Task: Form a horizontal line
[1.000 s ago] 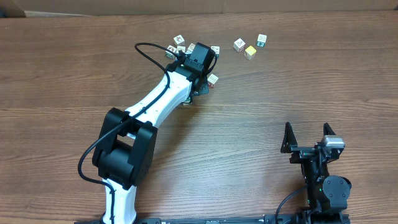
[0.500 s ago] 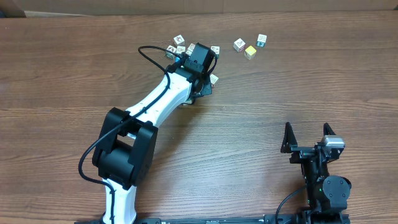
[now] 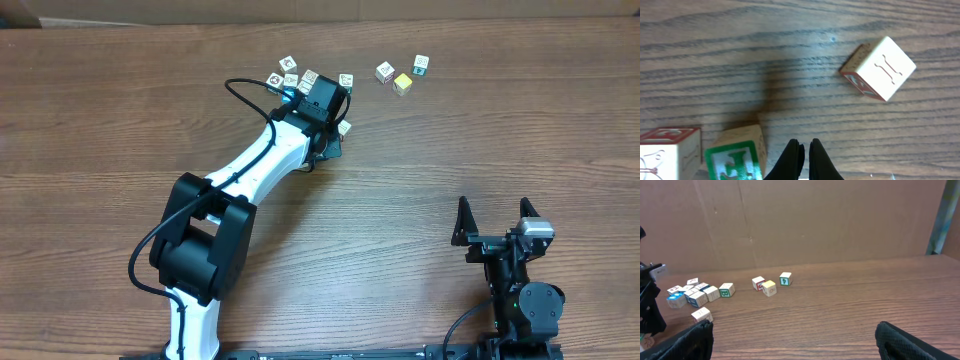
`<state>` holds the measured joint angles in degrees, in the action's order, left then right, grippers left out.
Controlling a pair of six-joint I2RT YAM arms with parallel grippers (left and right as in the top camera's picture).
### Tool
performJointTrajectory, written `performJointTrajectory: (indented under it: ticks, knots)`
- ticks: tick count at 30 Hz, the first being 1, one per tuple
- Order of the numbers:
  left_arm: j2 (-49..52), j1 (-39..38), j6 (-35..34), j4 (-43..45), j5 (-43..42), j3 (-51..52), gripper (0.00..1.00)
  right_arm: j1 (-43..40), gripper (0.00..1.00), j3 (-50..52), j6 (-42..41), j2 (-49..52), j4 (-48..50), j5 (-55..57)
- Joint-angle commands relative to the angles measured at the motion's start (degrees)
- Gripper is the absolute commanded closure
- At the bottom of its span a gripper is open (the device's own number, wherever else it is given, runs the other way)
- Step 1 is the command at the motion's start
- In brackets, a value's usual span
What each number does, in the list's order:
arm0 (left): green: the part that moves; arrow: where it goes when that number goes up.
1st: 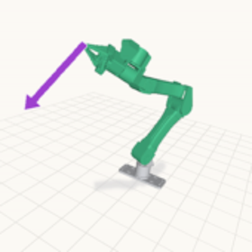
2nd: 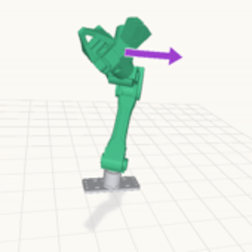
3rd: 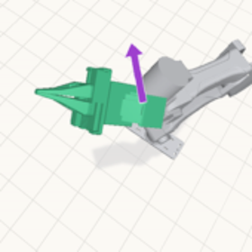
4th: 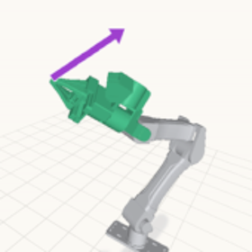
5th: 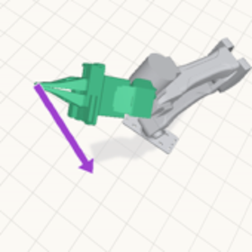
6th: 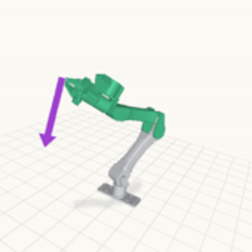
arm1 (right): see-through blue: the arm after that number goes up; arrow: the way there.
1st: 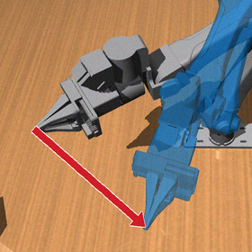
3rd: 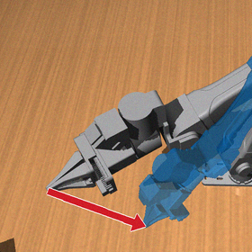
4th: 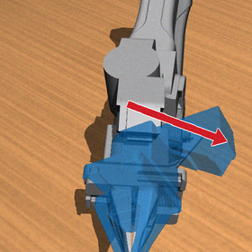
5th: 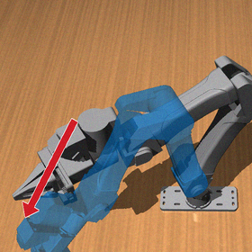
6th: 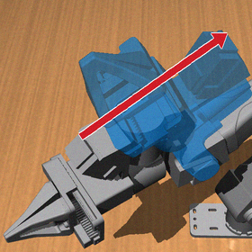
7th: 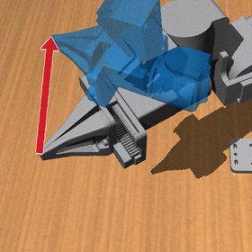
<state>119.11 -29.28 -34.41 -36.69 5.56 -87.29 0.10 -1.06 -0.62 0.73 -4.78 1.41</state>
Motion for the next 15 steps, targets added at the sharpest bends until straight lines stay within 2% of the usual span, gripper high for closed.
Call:
performJointTrajectory:
  ticks: [1,15]
  knots:
    - [-0.7,-0.7,-0.5,-0.3,1.2,1.0,0.96,0.3,0.0,0.6,0.3,-0.6,0.1,-0.2]
    - [2.7,-0.7,-0.3,1.6,5.6,1.0,0.96,0.3,0.0,0.6,0.3,-0.6,0.1,-0.2]
